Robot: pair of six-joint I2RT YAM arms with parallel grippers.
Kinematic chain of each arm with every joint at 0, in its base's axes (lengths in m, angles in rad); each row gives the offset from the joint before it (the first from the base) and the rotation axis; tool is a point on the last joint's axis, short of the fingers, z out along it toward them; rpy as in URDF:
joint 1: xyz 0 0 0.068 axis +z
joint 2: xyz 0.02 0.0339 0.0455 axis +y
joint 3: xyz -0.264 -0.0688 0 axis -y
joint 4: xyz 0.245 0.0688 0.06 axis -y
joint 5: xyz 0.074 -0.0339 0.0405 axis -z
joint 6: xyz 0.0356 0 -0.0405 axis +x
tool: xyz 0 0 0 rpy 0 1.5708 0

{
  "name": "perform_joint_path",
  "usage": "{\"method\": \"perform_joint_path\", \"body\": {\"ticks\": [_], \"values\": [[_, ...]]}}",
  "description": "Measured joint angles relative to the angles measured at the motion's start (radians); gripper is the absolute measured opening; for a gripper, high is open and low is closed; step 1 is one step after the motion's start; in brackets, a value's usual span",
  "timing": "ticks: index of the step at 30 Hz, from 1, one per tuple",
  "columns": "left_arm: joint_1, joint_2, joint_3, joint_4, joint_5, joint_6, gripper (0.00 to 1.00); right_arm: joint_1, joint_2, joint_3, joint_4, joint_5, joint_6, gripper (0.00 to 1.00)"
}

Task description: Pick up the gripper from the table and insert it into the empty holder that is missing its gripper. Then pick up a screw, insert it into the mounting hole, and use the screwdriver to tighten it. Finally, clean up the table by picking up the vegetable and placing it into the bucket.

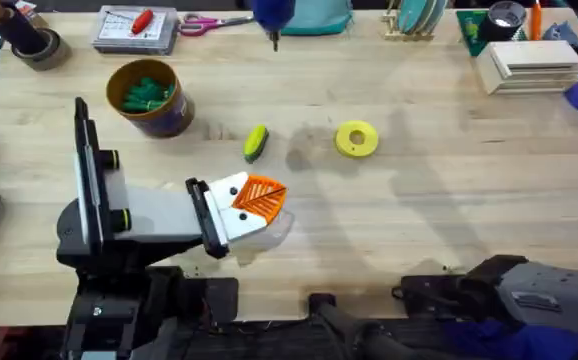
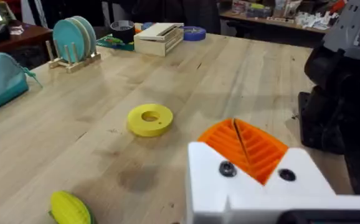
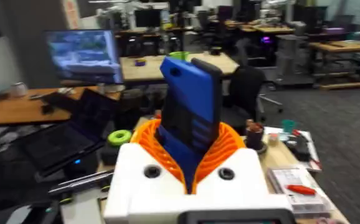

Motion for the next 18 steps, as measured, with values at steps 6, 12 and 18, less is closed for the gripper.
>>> {"method": "perform_joint_path", "body": {"ticks": [6, 12, 18], "values": [[0.0, 0.0, 0.0, 0.0, 0.0, 0.0, 0.008, 0.018, 0.0, -0.009, 0.07, -0.064, 0.012, 0.026], [0.0, 0.0, 0.0, 0.0, 0.0, 0.0, 0.008, 0.038, 0.0, -0.113, 0.331, -0.102, 0.086, 0.026], [0.0, 0.0, 0.0, 0.0, 0.0, 0.0, 0.008, 0.038, 0.0, -0.269, 0.6, -0.134, 0.221, 0.026]]}}
